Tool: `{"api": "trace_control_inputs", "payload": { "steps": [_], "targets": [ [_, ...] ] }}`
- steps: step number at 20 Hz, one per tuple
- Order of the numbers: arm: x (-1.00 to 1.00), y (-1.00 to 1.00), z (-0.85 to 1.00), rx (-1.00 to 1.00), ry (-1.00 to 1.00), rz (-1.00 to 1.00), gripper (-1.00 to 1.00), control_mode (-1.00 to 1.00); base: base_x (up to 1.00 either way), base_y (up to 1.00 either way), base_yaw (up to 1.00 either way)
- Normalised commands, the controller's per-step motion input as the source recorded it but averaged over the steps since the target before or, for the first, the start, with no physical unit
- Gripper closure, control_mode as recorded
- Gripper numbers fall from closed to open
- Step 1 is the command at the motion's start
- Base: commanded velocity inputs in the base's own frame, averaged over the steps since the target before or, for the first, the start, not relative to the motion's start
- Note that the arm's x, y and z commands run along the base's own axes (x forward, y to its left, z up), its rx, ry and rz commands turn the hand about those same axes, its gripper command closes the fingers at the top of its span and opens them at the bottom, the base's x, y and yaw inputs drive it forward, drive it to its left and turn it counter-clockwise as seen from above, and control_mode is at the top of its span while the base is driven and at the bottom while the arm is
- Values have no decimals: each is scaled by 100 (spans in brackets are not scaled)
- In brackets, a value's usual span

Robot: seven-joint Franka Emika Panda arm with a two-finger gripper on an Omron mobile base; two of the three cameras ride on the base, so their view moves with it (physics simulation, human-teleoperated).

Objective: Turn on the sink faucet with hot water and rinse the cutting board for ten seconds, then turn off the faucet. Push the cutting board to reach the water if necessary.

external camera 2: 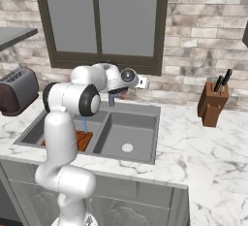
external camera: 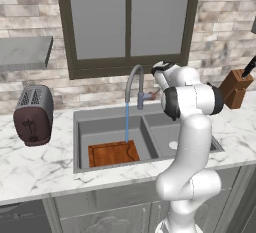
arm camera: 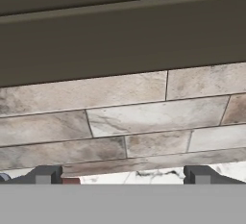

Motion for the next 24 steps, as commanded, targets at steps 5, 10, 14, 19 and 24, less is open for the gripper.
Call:
{"api": "trace_control_inputs", "payload": {
  "steps": [5,10,14,19,24],
  "targets": [
    [0,0,0,0,0,0,-100,-100,0,0,0],
    [0,0,0,0,0,0,-100,-100,0,0,0],
    [0,0,0,0,0,0,-100,-100,0,0,0],
    [0,0,0,0,0,0,-100,-100,0,0,0],
    [0,0,0,0,0,0,-100,-100,0,0,0]
  ]
}}
